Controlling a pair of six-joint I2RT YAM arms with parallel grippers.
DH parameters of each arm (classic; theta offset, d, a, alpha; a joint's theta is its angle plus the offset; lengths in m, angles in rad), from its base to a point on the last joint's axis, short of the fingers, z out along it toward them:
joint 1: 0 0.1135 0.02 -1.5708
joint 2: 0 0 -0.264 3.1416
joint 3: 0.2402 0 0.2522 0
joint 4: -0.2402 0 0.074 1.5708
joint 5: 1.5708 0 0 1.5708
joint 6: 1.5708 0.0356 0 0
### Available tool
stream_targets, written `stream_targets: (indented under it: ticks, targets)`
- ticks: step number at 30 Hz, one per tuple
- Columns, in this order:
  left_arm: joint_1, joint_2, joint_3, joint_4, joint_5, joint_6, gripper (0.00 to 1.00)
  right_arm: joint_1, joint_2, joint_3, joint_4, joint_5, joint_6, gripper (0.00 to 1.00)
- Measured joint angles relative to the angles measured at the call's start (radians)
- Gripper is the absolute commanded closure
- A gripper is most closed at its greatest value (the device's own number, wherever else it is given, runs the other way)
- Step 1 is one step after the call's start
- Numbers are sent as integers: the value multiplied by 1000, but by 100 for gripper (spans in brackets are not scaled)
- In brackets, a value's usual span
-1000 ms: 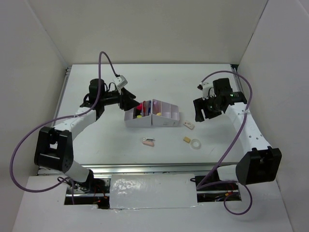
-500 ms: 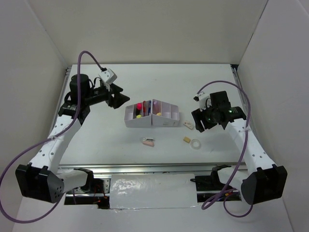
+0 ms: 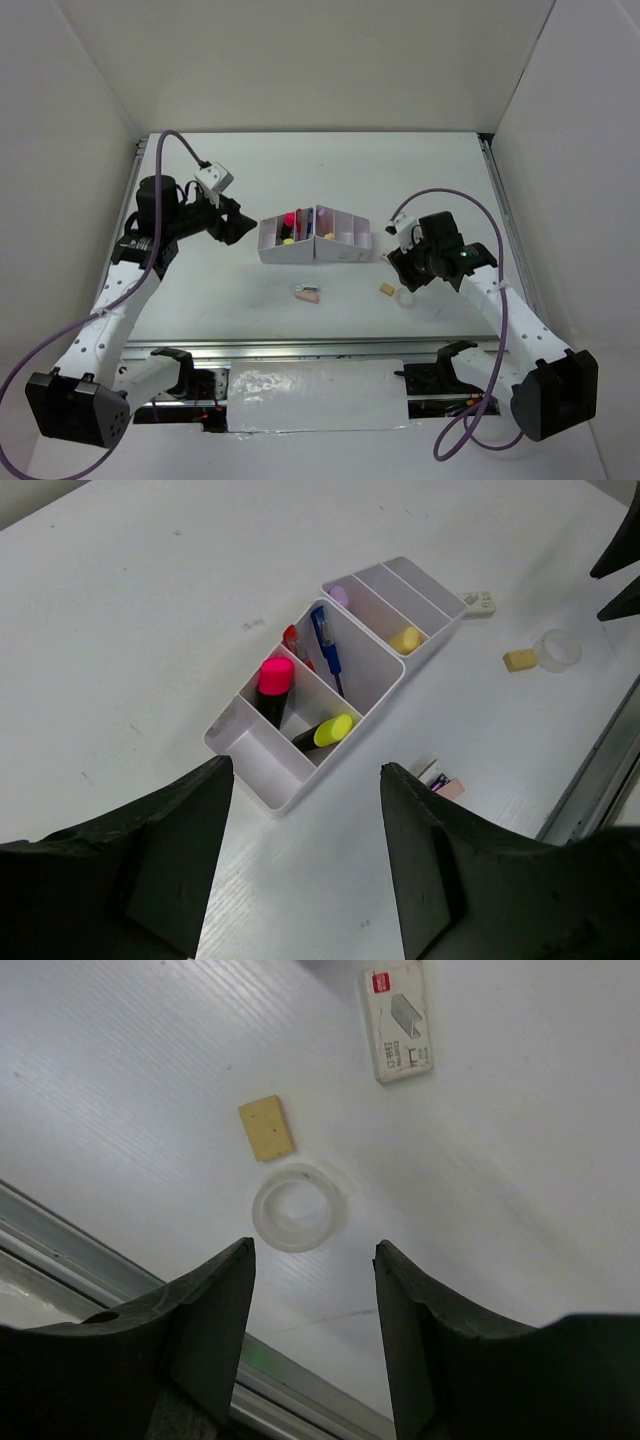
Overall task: Sort the stationery into containers
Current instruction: Pick up the stapler from the storage box.
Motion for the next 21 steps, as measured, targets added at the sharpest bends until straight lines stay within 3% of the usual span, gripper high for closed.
stream_targets:
  ticks: [7,13,21]
  targets:
    - [-11,-55,-18,-5,-3,-3,28,-13,36,-44,23,41,-36,50]
    - [-3,-98,-80,-18,21,-4,26,-2,40,-50,30,11,-52,51]
    - [22,-114,-82,-42,26,-31,22,254,64,40,82,-29,0,47]
